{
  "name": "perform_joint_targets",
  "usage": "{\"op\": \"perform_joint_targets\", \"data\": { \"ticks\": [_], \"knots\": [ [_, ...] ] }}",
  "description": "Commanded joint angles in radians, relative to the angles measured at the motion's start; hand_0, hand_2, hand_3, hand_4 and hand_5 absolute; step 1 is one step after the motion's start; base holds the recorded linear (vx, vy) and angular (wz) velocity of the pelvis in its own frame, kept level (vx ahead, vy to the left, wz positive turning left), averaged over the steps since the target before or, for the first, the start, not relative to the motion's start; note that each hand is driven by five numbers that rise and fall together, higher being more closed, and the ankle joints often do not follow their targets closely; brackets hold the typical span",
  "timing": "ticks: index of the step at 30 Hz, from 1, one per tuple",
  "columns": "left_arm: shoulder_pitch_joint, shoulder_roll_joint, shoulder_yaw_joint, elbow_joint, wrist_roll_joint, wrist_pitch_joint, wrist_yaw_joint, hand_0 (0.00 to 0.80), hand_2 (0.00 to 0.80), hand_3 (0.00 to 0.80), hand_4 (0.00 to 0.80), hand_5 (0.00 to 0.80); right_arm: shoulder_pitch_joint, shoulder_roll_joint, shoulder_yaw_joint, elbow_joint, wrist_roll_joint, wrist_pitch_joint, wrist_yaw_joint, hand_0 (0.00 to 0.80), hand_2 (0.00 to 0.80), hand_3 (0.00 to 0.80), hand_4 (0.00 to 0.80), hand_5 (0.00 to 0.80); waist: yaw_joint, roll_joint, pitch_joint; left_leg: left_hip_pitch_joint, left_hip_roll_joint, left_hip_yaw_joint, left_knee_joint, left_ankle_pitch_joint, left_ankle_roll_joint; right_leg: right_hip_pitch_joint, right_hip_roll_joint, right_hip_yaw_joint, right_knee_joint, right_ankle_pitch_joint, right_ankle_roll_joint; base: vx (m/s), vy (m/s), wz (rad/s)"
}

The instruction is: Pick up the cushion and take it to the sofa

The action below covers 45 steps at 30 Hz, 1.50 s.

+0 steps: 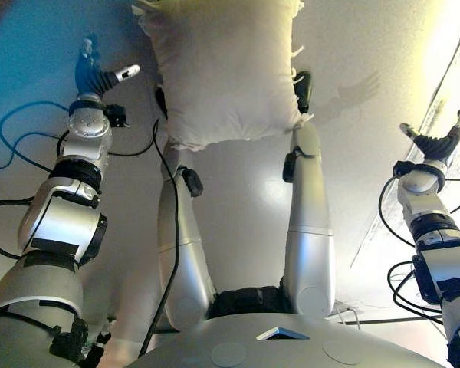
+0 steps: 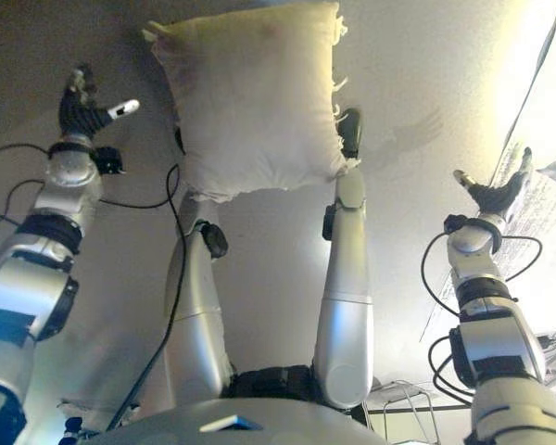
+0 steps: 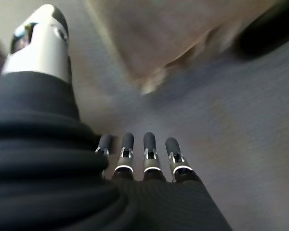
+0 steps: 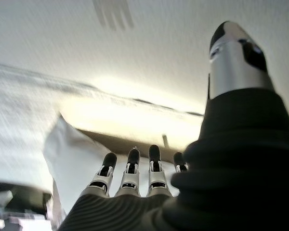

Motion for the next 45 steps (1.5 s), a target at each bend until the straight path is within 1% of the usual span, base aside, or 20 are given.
{"op": "perform_joint_targets", "data": {
  "ticks": [1, 3, 4, 6, 8, 11, 16, 18, 20, 22, 25, 28, 29, 33, 36, 40, 42, 45],
  "knots": [
    [0.041, -0.003, 0.102, 0.038, -0.128, 0.089, -0.111, 0.0, 0.0, 0.0, 0.0, 0.0, -0.021, -0.055, 0.054, -0.015, -0.014, -0.082, 0.139, 0.0, 0.0, 0.0, 0.0, 0.0, 0.01, 0.04, -0.006, -0.09, 0.032, -0.044, 0.126, -0.124, 0.002, -0.055, 0.014, 0.003, 0.048, -0.052, -0.029, 0.0, 0.0, 0.0],
    [0.023, 0.009, 0.113, 0.03, -0.139, 0.118, -0.116, 0.0, 0.0, 0.0, 0.0, 0.0, -0.068, -0.073, 0.097, -0.065, 0.001, -0.076, 0.175, 0.0, 0.0, 0.0, 0.0, 0.0, 0.018, 0.037, -0.006, -0.114, 0.027, -0.055, 0.141, -0.126, 0.001, -0.073, 0.013, -0.001, 0.065, -0.059, -0.03, -0.012, -0.007, 0.03],
    [0.016, 0.014, 0.112, 0.021, -0.132, 0.128, -0.11, 0.0, 0.0, 0.0, 0.0, 0.0, -0.092, -0.083, 0.116, -0.098, 0.008, -0.054, 0.182, 0.0, 0.0, 0.0, 0.0, 0.0, 0.022, 0.038, -0.006, -0.123, 0.024, -0.059, 0.144, -0.126, 0.0, -0.081, 0.011, -0.003, 0.071, -0.062, -0.031, -0.023, -0.006, 0.09],
    [0.004, 0.023, 0.108, -0.007, -0.14, 0.148, -0.104, 0.0, 0.0, 0.0, 0.0, 0.0, -0.144, -0.103, 0.161, -0.195, 0.006, 0.012, 0.184, 0.0, 0.0, 0.0, 0.0, 0.0, 0.03, 0.04, -0.006, -0.147, 0.016, -0.069, 0.148, -0.124, 0.001, -0.1, 0.009, -0.006, 0.08, -0.067, -0.033, -0.02, 0.009, 0.1],
    [-0.009, 0.027, 0.109, -0.038, -0.15, 0.174, -0.097, 0.0, 0.0, 0.0, 0.0, 0.0, -0.189, -0.123, 0.196, -0.295, 0.021, 0.093, 0.185, 0.0, 0.0, 0.0, 0.0, 0.0, 0.035, 0.042, -0.006, -0.167, 0.008, -0.073, 0.148, -0.122, 0.001, -0.118, 0.007, -0.009, 0.086, -0.071, -0.035, -0.011, 0.021, 0.08],
    [-0.027, 0.028, 0.107, -0.068, -0.163, 0.196, -0.101, 0.0, 0.0, 0.0, 0.0, 0.0, -0.264, -0.148, 0.238, -0.383, 0.036, 0.162, 0.205, 0.0, 0.0, 0.0, 0.0, 0.0, 0.043, 0.046, -0.006, -0.198, -0.001, -0.079, 0.151, -0.121, 0.002, -0.142, 0.008, -0.01, 0.091, -0.076, -0.039, -0.007, 0.03, 0.09],
    [-0.06, 0.027, 0.089, -0.09, -0.183, 0.201, -0.113, 0.0, 0.0, 0.0, 0.0, 0.0, -0.392, -0.172, 0.294, -0.434, 0.064, 0.214, 0.213, 0.0, 0.0, 0.0, 0.0, 0.0, 0.057, 0.059, -0.006, -0.251, -0.015, -0.086, 0.163, -0.121, 0.006, -0.193, 0.007, -0.009, 0.114, -0.085, -0.044, 0.013, 0.043, 0.2],
    [-0.081, 0.028, 0.079, -0.095, -0.193, 0.2, -0.118, 0.0, 0.0, 0.0, 0.0, 0.0, -0.444, -0.172, 0.309, -0.434, 0.094, 0.237, 0.217, 0.0, 0.0, 0.0, 0.0, 0.0, 0.061, 0.065, -0.006, -0.27, -0.02, -0.088, 0.169, -0.122, 0.007, -0.21, 0.009, -0.006, 0.123, -0.089, -0.046, 0.033, 0.049, 0.59],
    [-0.098, 0.03, 0.075, -0.092, -0.209, 0.199, -0.139, 0.0, 0.0, 0.0, 0.0, 0.0, -0.478, -0.173, 0.314, -0.416, 0.124, 0.237, 0.231, 0.0, 0.0, 0.0, 0.0, 0.0, 0.064, 0.071, -0.006, -0.284, -0.024, -0.089, 0.176, -0.123, 0.007, -0.225, 0.01, -0.002, 0.134, -0.092, -0.046, 0.04, 0.049, 0.14],
    [-0.118, 0.032, 0.071, -0.087, -0.223, 0.207, -0.152, 0.0, 0.0, 0.0, 0.0, 0.0, -0.509, -0.173, 0.317, -0.394, 0.156, 0.251, 0.262, 0.0, 0.0, 0.0, 0.0, 0.0, 0.066, 0.074, -0.006, -0.294, -0.027, -0.091, 0.18, -0.124, 0.007, -0.233, 0.012, 0.001, 0.138, -0.094, -0.046, 0.04, 0.043, 0.04],
    [-0.154, 0.028, 0.062, -0.077, -0.26, 0.232, -0.178, 0.0, 0.0, 0.0, 0.0, 0.0, -0.547, -0.159, 0.325, -0.335, 0.202, 0.302, 0.357, 0.0, 0.0, 0.0, 0.0, 0.0, 0.069, 0.08, -0.006, -0.31, -0.03, -0.092, 0.181, -0.122, 0.007, -0.252, 0.013, 0.006, 0.147, -0.097, -0.046, 0.043, 0.035, 0.06],
    [-0.199, 0.025, 0.048, -0.068, -0.279, 0.26, -0.202, 0.0, 0.0, 0.0, 0.0, 0.0, -0.58, -0.14, 0.34, -0.277, 0.233, 0.362, 0.425, 0.0, 0.0, 0.0, 0.0, 0.0, 0.072, 0.081, -0.006, -0.323, -0.032, -0.095, 0.177, -0.12, 0.007, -0.265, 0.015, 0.008, 0.15, -0.1, -0.046, 0.042, 0.009, 0.03],
    [-0.214, 0.023, 0.04, -0.067, -0.276, 0.263, -0.204, 0.0, 0.0, 0.0, 0.0, 0.0, -0.589, -0.134, 0.344, -0.26, 0.243, 0.369, 0.446, 0.0, 0.0, 0.0, 0.0, 0.0, 0.074, 0.081, -0.006, -0.329, -0.033, -0.097, 0.176, -0.119, 0.007, -0.27, 0.015, 0.008, 0.151, -0.099, -0.047, 0.042, -0.007, 0.02],
    [-0.258, 0.02, 0.009, -0.073, -0.289, 0.282, -0.216, 0.0, 0.0, 0.0, 0.0, 0.0, -0.607, -0.117, 0.357, -0.235, 0.255, 0.389, 0.483, 0.0, 0.0, 0.0, 0.0, 0.0, 0.076, 0.077, -0.006, -0.332, -0.034, -0.101, 0.163, -0.11, 0.005, -0.267, 0.017, 0.003, 0.136, -0.094, -0.045, 0.043, -0.024, 0.0],
    [-0.272, 0.01, -0.007, -0.074, -0.296, 0.285, -0.211, 0.0, 0.0, 0.0, 0.0, 0.0, -0.604, -0.107, 0.359, -0.218, 0.266, 0.434, 0.483, 0.0, 0.0, 0.0, 0.0, 0.0, 0.075, 0.076, -0.006, -0.33, -0.032, -0.102, 0.152, -0.101, 0.001, -0.261, 0.018, 0.0, 0.12, -0.087, -0.042, 0.022, -0.014, -0.01],
    [-0.279, 0.002, -0.011, -0.067, -0.297, 0.291, -0.198, 0.0, 0.0, 0.0, 0.0, 0.0, -0.598, -0.1, 0.345, -0.183, 0.313, 0.445, 0.506, 0.0, 0.0, 0.0, 0.0, 0.0, 0.074, 0.075, -0.006, -0.332, -0.03, -0.103, 0.144, -0.097, -0.003, -0.259, 0.019, 0.001, 0.105, -0.08, -0.037, 0.0, 0.0, 0.0],
    [-0.282, 0.003, -0.007, -0.062, -0.321, 0.311, -0.199, 0.0, 0.0, 0.0, 0.0, 0.0, -0.603, -0.096, 0.34, -0.174, 0.345, 0.458, 0.562, 0.0, 0.0, 0.0, 0.0, 0.0, 0.072, 0.075, -0.006, -0.335, -0.029, -0.105, 0.139, -0.095, -0.006, -0.261, 0.023, 0.002, 0.1, -0.08, -0.037, 0.0, 0.0, 0.0],
    [-0.285, 0.002, -0.003, -0.056, -0.348, 0.343, -0.219, 0.0, 0.0, 0.0, 0.0, 0.0, -0.605, -0.087, 0.339, -0.169, 0.381, 0.445, 0.623, 0.0, 0.0, 0.0, 0.0, 0.0, 0.071, 0.075, -0.006, -0.338, -0.029, -0.106, 0.136, -0.096, -0.01, -0.267, 0.026, 0.005, 0.102, -0.083, -0.038, 0.0, 0.0, 0.0]
  ]
}}
